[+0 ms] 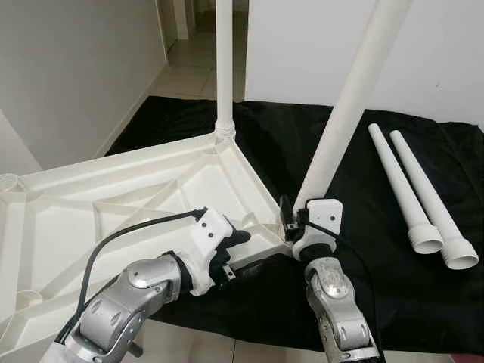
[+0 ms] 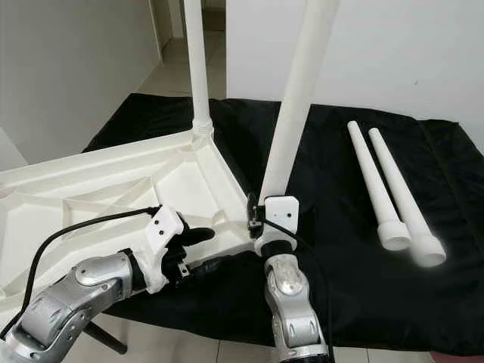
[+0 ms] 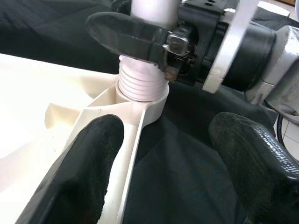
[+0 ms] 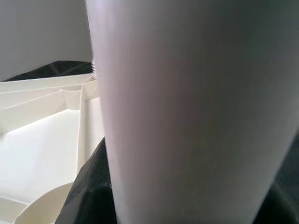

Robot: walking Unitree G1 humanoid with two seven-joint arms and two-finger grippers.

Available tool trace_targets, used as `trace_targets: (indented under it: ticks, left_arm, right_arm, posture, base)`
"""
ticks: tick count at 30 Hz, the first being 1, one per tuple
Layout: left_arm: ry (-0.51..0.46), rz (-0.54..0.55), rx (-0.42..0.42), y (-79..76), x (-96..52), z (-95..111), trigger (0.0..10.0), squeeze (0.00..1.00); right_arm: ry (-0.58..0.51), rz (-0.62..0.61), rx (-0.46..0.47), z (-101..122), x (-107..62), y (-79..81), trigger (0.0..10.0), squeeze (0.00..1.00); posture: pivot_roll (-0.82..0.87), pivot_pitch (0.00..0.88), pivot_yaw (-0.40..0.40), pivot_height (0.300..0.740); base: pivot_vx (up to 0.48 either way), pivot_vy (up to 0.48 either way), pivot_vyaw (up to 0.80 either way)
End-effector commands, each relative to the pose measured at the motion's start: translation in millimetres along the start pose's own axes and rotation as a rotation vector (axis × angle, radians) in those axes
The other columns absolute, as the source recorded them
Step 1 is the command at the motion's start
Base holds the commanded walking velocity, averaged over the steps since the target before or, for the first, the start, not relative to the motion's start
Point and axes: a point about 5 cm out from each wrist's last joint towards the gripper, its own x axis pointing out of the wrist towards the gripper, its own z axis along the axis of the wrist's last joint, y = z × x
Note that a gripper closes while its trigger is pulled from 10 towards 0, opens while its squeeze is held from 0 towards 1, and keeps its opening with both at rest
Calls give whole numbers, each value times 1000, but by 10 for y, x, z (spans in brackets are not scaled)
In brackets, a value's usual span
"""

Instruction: Building children table

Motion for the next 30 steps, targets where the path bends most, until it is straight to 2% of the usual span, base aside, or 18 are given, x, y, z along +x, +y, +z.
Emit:
trace_targets:
  ticks: [1, 6, 13, 14, 20, 30]
  left_arm:
    - [-4, 5, 18, 6, -11, 12, 10000, 0]
    - [-4, 5, 14, -1, -7, 9, 10000, 0]
    - [-5, 9, 14, 5, -13, 15, 10000, 0]
    - [-5, 10, 15, 6, -13, 16, 10000, 0]
    - [-5, 12, 17, 12, -16, 24, 10000, 0]
    - [-7, 11, 20, 26, -3, 32, 10000, 0]
  right_arm:
    - [101, 27, -33, -248, -106, -66, 10000, 0]
    - [114, 27, -55, -275, -92, -110, 10000, 0]
    - [123, 15, -24, -271, -77, -65, 10000, 0]
    - [142, -10, 11, -283, -67, -58, 10000, 0]
    - [186, -44, 75, -296, 15, -69, 10000, 0]
    - [175, -32, 58, -264, 54, -81, 10000, 0]
  posture:
    - [-53, 29, 26, 740]
    - [-54, 37, 30, 740]
    - [-53, 41, 31, 740]
    - [-52, 43, 31, 740]
    - [-52, 48, 37, 740]
    - [-55, 45, 37, 740]
  base:
    - [0, 0, 0]
    - [0, 0, 0]
    - [0, 0, 0]
    - [0, 0, 0]
    - [0, 0, 0]
    - [0, 0, 0]
